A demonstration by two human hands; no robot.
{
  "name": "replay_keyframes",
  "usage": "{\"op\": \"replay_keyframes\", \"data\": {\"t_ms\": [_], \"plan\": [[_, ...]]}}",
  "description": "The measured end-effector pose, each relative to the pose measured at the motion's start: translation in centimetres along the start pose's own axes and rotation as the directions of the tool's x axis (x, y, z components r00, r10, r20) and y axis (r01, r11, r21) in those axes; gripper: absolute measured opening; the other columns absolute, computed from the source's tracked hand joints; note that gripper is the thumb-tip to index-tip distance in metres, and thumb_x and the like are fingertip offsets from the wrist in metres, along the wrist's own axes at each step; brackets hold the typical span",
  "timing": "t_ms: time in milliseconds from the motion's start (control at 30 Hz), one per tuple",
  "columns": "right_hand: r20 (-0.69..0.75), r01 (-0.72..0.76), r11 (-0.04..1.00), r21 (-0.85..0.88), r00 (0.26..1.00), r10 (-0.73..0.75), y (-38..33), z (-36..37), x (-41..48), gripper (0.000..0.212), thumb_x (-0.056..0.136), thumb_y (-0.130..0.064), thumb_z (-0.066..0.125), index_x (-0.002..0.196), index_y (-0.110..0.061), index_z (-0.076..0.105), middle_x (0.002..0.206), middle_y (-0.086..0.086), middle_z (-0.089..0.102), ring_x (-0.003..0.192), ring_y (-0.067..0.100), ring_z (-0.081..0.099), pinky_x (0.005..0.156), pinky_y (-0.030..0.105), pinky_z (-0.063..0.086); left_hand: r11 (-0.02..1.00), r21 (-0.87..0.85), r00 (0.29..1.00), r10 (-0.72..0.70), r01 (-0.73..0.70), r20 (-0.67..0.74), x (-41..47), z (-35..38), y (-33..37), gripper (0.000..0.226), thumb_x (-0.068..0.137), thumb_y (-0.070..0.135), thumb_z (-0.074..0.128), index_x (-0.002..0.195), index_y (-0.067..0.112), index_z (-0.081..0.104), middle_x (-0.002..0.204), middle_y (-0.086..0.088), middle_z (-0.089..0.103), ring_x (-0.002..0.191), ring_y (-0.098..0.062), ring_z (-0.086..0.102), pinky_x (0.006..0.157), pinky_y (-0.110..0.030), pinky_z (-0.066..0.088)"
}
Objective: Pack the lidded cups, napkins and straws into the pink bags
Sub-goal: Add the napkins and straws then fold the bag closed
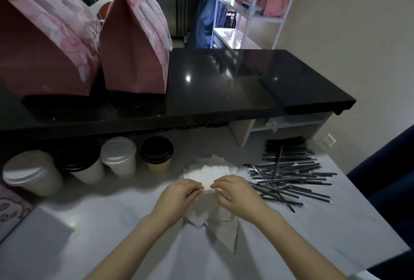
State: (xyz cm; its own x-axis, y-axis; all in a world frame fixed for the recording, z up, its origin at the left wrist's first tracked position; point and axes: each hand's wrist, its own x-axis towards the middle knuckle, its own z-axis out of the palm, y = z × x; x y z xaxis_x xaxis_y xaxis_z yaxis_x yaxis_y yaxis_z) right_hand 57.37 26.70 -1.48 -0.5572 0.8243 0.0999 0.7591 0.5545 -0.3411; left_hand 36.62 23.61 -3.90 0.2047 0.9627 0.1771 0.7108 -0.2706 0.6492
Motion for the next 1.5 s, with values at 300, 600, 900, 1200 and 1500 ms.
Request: {"op": "replay_keyframes", "data": {"t_ms": [300,600,900,1200,1500], "plan": [[-0.258,0.069,0.987,0.144,0.966,-0.030,-5.9,-2.5,1.9,0.021,0.078,-0.016,0.069,0.099,-0.012,0.070,0.093,-0.001,0.071,0.086,0.021,0.065,0.077,0.037,0.052,0.997,-0.028,0.959,0.065,-0.076,-0.275,-1.7,-5.8,1.7,0.012,0.093,0.014,0.061,0.100,0.015,0.071,0.093,0.007,0.069,0.088,-0.007,0.057,0.078,-0.013,0.039],[-0.358,0.376,0.907,0.190,0.887,-0.293,-22.8,-3.8,8.5,0.017,0.081,-0.012,0.071,0.098,-0.014,0.070,0.090,-0.004,0.069,0.081,0.011,0.064,0.072,0.028,0.052,0.999,0.027,0.805,-0.008,0.030,-0.593,-12.6,-20.6,-1.5,0.023,0.095,0.039,0.056,0.112,0.027,0.065,0.099,0.016,0.065,0.090,-0.003,0.061,0.078,-0.023,0.049],[-0.452,0.626,0.761,0.171,0.736,-0.504,-42.9,-4.6,15.2,0.014,0.081,-0.010,0.069,0.095,-0.010,0.069,0.087,0.000,0.068,0.077,0.018,0.063,0.067,0.040,0.052,0.886,0.259,0.530,0.018,0.384,-0.848,-27.3,-35.9,-7.0,0.026,0.079,0.013,0.074,0.104,0.018,0.069,0.100,0.007,0.065,0.094,-0.001,0.051,0.088,-0.014,0.045],[-0.233,0.612,0.772,-0.173,0.736,-0.636,-52.0,2.3,19.1,0.016,0.091,-0.024,0.054,0.101,-0.019,0.065,0.098,-0.004,0.064,0.089,0.017,0.059,0.064,0.034,0.050,0.789,0.039,0.581,-0.418,0.614,-0.698,-33.1,-38.4,-14.4,0.065,0.067,0.053,0.071,0.126,0.029,0.063,0.152,-0.005,0.034,0.140,-0.025,0.023,0.114,-0.046,0.028],[0.134,0.474,0.838,-0.269,0.880,-0.455,-53.5,7.3,19.4,0.023,0.091,-0.035,0.052,0.108,-0.024,0.064,0.102,-0.002,0.062,0.094,0.023,0.061,0.067,0.032,0.043,0.877,-0.011,0.745,-0.415,0.480,-0.522,-34.4,-38.8,-15.4,0.095,0.059,0.067,0.061,0.145,0.043,0.029,0.150,0.027,0.004,0.140,-0.009,0.018,0.110,-0.033,0.035]]}}
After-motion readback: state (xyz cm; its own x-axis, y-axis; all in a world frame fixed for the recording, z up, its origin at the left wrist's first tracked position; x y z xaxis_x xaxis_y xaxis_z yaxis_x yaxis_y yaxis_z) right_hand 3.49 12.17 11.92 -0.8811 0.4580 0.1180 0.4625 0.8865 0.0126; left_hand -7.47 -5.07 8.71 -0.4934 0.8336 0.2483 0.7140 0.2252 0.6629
